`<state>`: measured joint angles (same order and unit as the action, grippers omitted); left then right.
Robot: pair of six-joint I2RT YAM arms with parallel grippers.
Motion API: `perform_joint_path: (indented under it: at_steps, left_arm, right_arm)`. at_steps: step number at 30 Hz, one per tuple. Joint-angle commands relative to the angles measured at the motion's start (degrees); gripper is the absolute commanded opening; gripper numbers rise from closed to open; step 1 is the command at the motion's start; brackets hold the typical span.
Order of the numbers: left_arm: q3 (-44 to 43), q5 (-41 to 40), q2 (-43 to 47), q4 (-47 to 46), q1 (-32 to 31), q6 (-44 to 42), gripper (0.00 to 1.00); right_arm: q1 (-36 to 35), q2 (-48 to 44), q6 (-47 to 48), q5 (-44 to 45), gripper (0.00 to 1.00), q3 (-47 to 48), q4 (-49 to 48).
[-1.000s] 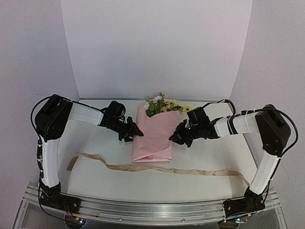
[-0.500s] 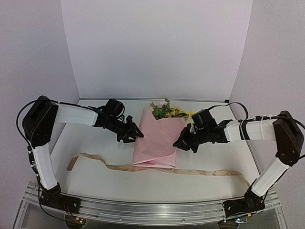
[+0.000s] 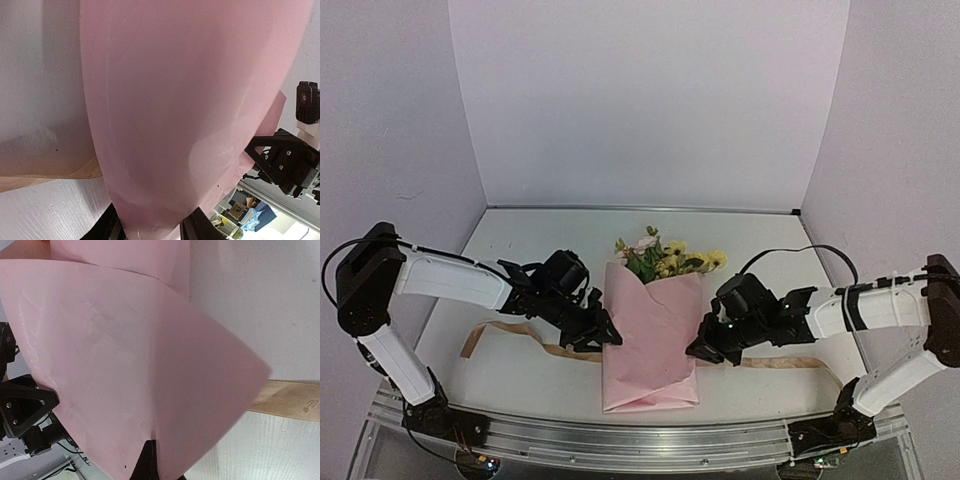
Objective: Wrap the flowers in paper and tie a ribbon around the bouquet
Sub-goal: Place the folded bouquet on the ribbon.
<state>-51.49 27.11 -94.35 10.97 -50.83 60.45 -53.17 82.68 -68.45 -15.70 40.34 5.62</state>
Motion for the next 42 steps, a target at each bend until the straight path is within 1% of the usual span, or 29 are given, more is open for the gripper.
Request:
perform_joint_path:
  at_steps: [1,6,12,14,17,18,21,23,25,28,29,33,36,38,39,42]
  left_arm:
    - [1.1,-4.1,3.3,-1.8,-2.3,2.4,0.37]
    - [2.8,-5.6,4.1,-1.9,-3.4,3.0,0.37]
    - [4.1,-8.3,5.4,-0.8,-3.7,3.3,0.39]
    - [4.2,-9.9,6.4,0.2,-3.7,3.2,0.43]
    - [4.1,-12.7,8.0,2.3,-3.7,2.8,0.50]
    - [4.0,-13.6,8.6,3.1,-3.7,2.7,0.53]
    - [3.7,-16.9,10.7,5.5,-3.6,2.7,0.57]
    - [3.9,-19.4,12.7,6.9,-3.5,3.3,0.61]
    - [4.5,-21.7,15.0,8.2,-3.0,4.1,0.63]
    - [5.8,-23.8,18.6,9.2,-1.4,4.1,0.64]
    - [5.9,-24.1,19.4,9.7,-0.7,3.7,0.64]
    - [6.9,-25.5,22.3,13.6,1.5,2.9,0.62]
    - [11.7,-25.6,27.2,14.7,5.7,5.6,0.58]
    - [14.7,-26.2,30.3,16.3,9.2,6.8,0.57]
    - [15.9,-27.9,31.7,17.6,11.0,7.3,0.57]
    - [17.2,-31.6,35.7,20.6,14.1,8.0,0.57]
  right_arm:
    - [-4.0,-1.9,-3.2,5.5,0.00,-1.3,-0.7]
    - [-6.8,-1.6,-5.1,7.9,0.00,-1.7,-0.8]
    - [-7.2,-1.1,-4.8,9.2,0.01,-2.5,-0.6]
    - [-7.2,-0.9,-4.8,9.8,0.09,-2.8,-0.6]
    - [-7.6,-1.4,-4.6,10.7,0.24,-2.8,-0.1]
    - [-7.8,-1.8,-4.5,11.3,0.27,-2.7,0.3]
    - [-8.2,-3.6,-4.5,13.8,0.41,-2.1,3.8]
    - [-8.3,-6.1,-5.5,16.1,0.49,-2.6,6.4]
    - [-8.3,-9.1,-7.1,19.0,0.61,-3.8,9.7]
    - [-8.3,-15.0,-11.3,24.0,0.76,-6.3,14.4]
    - [-8.2,-17.2,-13.0,25.8,0.79,-7.2,15.8]
    - [-7.7,-24.5,-20.3,31.2,0.83,-11.8,22.6]
    - [-6.2,-29.5,-25.7,32.8,0.85,-15.3,25.5]
    - [-4.3,-31.5,-27.6,33.0,0.85,-17.1,28.2]
    - [-2.9,-32.3,-28.3,33.1,0.85,-17.5,29.7]
    - [1.4,-33.1,-28.7,32.1,0.87,-17.7,33.6]
